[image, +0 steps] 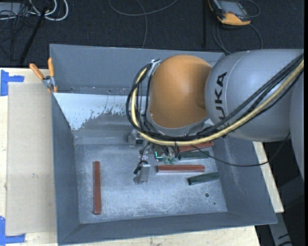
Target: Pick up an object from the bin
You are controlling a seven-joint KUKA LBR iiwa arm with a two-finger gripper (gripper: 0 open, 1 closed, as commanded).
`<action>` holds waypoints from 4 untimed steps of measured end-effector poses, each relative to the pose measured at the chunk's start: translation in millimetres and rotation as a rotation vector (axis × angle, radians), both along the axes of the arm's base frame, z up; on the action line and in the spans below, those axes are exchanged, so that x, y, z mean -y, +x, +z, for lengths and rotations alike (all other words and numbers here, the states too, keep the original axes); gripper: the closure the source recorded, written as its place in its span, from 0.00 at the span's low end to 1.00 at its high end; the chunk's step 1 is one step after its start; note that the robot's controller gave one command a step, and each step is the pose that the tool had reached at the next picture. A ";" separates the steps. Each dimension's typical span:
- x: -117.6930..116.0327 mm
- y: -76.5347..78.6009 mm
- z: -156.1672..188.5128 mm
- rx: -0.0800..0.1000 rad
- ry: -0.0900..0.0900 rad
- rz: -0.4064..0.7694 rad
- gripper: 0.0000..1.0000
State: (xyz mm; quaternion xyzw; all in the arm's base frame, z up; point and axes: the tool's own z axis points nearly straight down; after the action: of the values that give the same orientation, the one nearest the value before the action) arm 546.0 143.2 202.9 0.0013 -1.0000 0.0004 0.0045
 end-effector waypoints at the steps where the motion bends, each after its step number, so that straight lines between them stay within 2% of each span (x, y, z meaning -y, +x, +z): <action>1: 117.9 11.7 -114.8 0.001 0.001 0.072 0.00; 2: 155.7 63.6 -46.6 0.015 0.000 -0.131 0.00; 3: 164.2 13.3 -129.3 -0.001 0.001 -0.136 0.00; 4: 164.8 16.4 -125.4 0.007 0.001 -0.139 1.00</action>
Offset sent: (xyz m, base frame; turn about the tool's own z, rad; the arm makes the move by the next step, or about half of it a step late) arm 0.0138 -0.1143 -0.1100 -0.0781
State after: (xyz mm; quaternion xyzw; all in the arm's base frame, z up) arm 562.3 -21.6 77.5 -0.0682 -0.9977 -0.0005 0.0008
